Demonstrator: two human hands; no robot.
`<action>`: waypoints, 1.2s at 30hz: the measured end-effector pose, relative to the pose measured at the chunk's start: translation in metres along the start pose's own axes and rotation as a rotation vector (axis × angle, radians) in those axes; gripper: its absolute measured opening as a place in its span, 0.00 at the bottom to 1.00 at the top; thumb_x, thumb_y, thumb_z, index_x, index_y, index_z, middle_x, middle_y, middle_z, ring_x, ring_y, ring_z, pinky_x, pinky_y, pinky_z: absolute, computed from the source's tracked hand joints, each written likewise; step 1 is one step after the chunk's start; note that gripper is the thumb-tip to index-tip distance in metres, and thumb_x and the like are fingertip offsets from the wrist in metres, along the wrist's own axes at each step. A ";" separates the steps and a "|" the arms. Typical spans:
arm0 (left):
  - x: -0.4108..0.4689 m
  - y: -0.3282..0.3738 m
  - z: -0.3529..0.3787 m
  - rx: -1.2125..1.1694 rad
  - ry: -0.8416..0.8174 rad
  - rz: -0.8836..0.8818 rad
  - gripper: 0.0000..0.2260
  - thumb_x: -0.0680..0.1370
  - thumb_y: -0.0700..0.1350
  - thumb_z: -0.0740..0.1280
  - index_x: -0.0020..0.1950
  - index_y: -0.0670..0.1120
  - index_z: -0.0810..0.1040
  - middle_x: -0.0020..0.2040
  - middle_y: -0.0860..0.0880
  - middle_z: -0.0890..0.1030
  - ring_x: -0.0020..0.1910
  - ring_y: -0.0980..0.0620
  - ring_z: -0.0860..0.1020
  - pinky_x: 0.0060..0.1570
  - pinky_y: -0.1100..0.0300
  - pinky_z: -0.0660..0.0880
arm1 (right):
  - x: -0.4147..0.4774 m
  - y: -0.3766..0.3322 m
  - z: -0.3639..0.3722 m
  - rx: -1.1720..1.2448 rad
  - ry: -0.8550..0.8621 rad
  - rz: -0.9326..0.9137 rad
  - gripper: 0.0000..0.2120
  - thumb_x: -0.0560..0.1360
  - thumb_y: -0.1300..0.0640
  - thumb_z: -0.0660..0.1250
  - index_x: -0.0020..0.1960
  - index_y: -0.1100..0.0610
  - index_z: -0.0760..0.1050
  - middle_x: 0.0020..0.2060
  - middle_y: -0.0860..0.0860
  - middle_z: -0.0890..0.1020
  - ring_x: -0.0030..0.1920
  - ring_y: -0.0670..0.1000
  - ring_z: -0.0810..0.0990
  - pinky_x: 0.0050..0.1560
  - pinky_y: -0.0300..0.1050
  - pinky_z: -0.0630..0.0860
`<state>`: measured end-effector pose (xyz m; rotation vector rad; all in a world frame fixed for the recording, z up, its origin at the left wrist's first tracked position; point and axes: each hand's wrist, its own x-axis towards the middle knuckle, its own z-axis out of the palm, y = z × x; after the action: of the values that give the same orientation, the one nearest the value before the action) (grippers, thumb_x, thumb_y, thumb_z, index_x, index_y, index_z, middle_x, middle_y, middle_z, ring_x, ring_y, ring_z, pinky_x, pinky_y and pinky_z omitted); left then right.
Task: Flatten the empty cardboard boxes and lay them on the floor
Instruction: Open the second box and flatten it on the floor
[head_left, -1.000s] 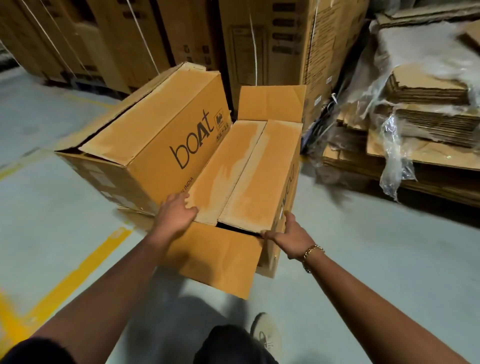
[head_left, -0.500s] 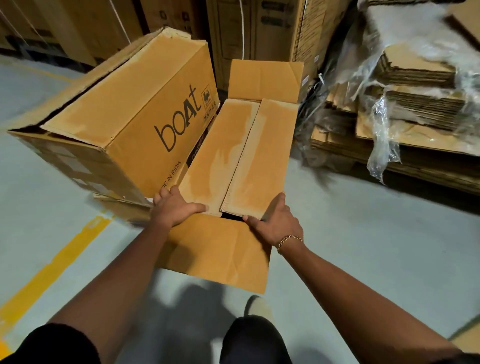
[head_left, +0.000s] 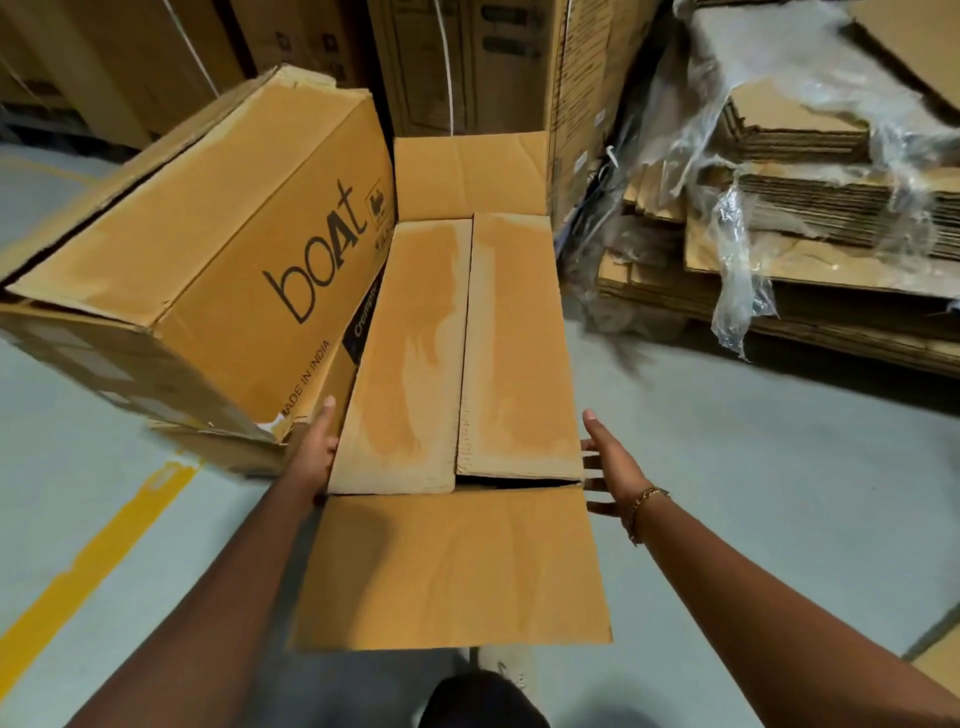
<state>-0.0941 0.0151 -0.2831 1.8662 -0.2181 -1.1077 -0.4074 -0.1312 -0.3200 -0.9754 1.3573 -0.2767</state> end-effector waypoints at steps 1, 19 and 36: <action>0.006 -0.001 -0.001 -0.077 0.001 0.012 0.34 0.83 0.61 0.56 0.69 0.30 0.71 0.67 0.27 0.71 0.56 0.29 0.77 0.64 0.39 0.70 | 0.004 -0.001 0.003 0.019 -0.021 0.030 0.41 0.68 0.21 0.56 0.67 0.50 0.75 0.62 0.52 0.80 0.60 0.57 0.79 0.63 0.61 0.75; -0.033 -0.004 0.067 -0.064 -0.189 0.027 0.16 0.78 0.46 0.69 0.65 0.44 0.79 0.60 0.45 0.82 0.57 0.46 0.80 0.55 0.53 0.74 | -0.001 -0.045 -0.039 -0.201 -0.142 -0.176 0.30 0.65 0.37 0.77 0.60 0.53 0.81 0.49 0.47 0.88 0.47 0.49 0.87 0.49 0.42 0.80; -0.153 -0.082 0.222 0.027 -0.146 -0.019 0.48 0.72 0.65 0.71 0.82 0.54 0.47 0.81 0.49 0.58 0.78 0.44 0.60 0.72 0.46 0.61 | -0.059 0.047 -0.213 -0.079 -0.096 -0.200 0.14 0.78 0.52 0.68 0.63 0.51 0.76 0.52 0.43 0.85 0.45 0.40 0.86 0.39 0.28 0.76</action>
<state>-0.3760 0.0076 -0.2923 1.8159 -0.3008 -1.2619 -0.6305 -0.1536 -0.2936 -1.1784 1.1925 -0.3245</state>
